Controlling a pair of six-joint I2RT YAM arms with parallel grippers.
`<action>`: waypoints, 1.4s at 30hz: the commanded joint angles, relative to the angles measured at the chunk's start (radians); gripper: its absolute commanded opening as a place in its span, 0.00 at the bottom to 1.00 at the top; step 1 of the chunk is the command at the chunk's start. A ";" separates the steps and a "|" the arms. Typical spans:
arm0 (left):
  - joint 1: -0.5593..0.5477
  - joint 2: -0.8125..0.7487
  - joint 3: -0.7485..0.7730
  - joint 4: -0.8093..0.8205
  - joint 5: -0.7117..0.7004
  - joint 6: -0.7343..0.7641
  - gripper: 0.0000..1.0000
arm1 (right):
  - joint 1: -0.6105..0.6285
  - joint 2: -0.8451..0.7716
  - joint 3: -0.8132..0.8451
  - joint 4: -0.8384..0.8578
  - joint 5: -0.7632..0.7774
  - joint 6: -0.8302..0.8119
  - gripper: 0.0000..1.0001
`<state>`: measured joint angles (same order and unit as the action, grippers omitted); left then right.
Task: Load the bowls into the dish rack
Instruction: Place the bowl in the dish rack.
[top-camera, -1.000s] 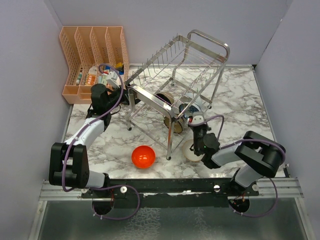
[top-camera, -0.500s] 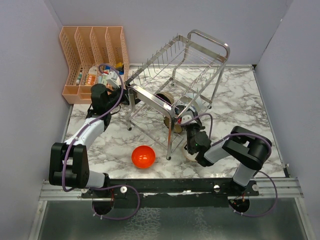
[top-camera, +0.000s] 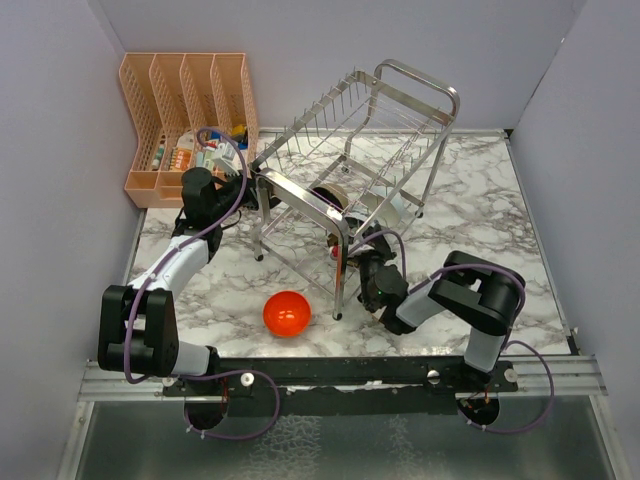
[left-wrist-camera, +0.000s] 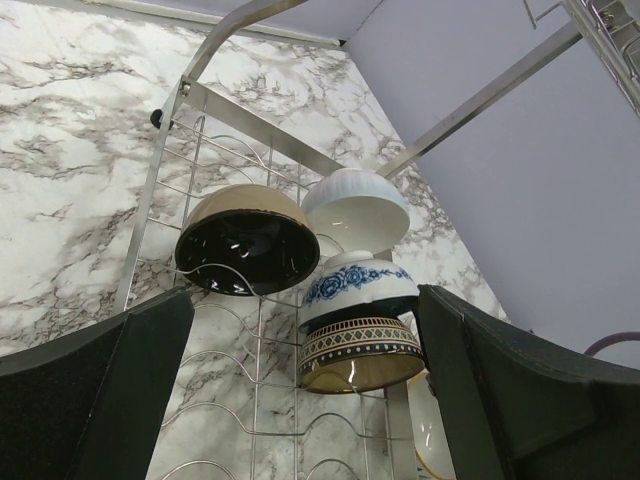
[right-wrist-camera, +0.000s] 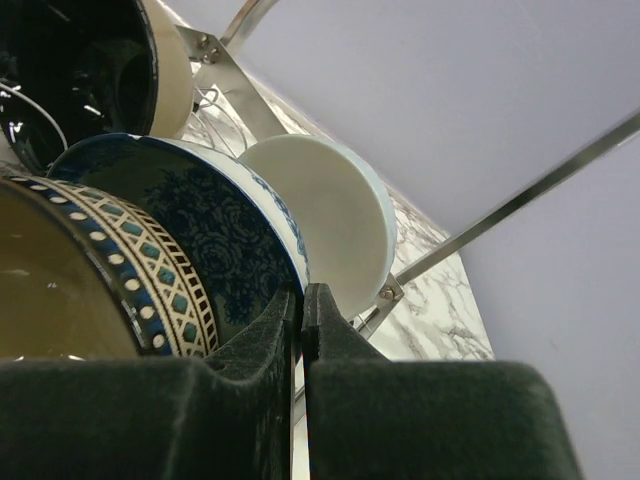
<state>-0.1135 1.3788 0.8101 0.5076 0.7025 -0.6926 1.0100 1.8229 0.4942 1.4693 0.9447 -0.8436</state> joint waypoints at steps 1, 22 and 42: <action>-0.003 -0.002 -0.003 0.037 -0.001 0.009 0.99 | 0.026 0.016 -0.015 0.309 0.018 -0.034 0.01; -0.003 0.001 0.001 0.030 -0.005 0.015 0.99 | 0.050 -0.244 -0.075 -0.032 0.095 0.187 0.23; -0.003 0.001 -0.003 0.038 -0.002 0.015 0.99 | 0.050 -0.582 0.187 -1.429 0.100 1.107 0.52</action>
<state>-0.1135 1.3792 0.8101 0.5076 0.7021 -0.6865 1.0542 1.2915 0.5690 0.5476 1.0355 -0.1230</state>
